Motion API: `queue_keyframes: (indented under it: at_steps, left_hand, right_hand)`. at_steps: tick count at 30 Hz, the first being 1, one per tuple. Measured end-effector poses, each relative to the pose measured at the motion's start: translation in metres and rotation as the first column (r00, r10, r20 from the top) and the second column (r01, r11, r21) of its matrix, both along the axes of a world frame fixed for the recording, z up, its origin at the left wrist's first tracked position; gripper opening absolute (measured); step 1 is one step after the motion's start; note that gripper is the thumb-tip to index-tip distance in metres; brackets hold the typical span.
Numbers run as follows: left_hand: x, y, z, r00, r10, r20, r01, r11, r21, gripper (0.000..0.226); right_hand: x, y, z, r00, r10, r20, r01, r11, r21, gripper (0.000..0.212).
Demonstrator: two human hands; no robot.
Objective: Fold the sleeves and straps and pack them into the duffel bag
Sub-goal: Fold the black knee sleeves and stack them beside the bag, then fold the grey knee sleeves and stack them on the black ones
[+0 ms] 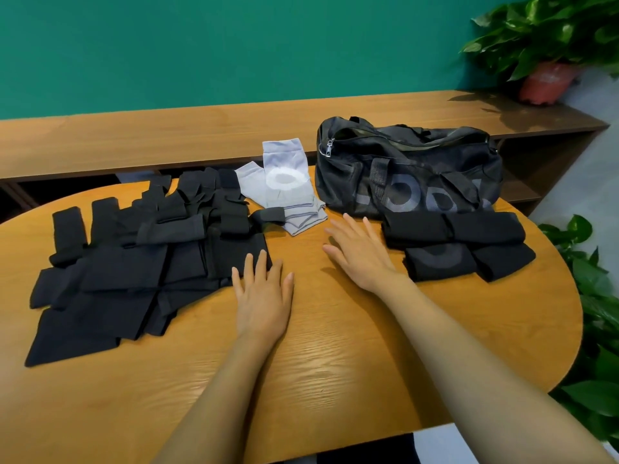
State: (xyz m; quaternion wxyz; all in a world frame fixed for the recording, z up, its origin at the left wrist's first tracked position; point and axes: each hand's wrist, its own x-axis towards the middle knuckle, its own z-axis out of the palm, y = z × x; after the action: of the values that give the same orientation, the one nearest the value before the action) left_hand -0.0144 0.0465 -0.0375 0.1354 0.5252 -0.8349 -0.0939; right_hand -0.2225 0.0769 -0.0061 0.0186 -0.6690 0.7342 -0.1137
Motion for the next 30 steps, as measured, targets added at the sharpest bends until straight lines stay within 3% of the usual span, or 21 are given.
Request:
queue_keyframes:
  at_steps: [12, 23, 26, 30]
  left_hand:
    - [0.000, -0.002, 0.001, 1.000, 0.018, -0.007, -0.018, 0.999, 0.044, 0.056]
    - [0.003, -0.004, 0.000, 0.999, 0.012, -0.041, -0.011, 0.999, 0.039, 0.059]
    - [0.005, -0.003, 0.000, 0.993, 0.016, -0.114, -0.011, 0.999, 0.042, 0.056]
    - [0.010, 0.002, 0.000, 0.937, 0.018, -0.349, -0.014, 1.000, 0.015, 0.035]
  right_hand:
    - [0.021, -0.099, -0.009, 0.997, -0.075, 0.021, 0.072, 0.990, 0.117, 0.053]
    - [0.052, 0.001, -0.029, 0.991, -0.091, 0.099, 0.098, 0.992, -0.074, 0.042]
    - [0.056, 0.030, -0.029, 0.990, -0.101, 0.099, 0.111, 0.989, -0.094, 0.048]
    - [0.060, 0.062, -0.036, 0.988, -0.112, 0.106, 0.127, 0.981, -0.149, 0.059]
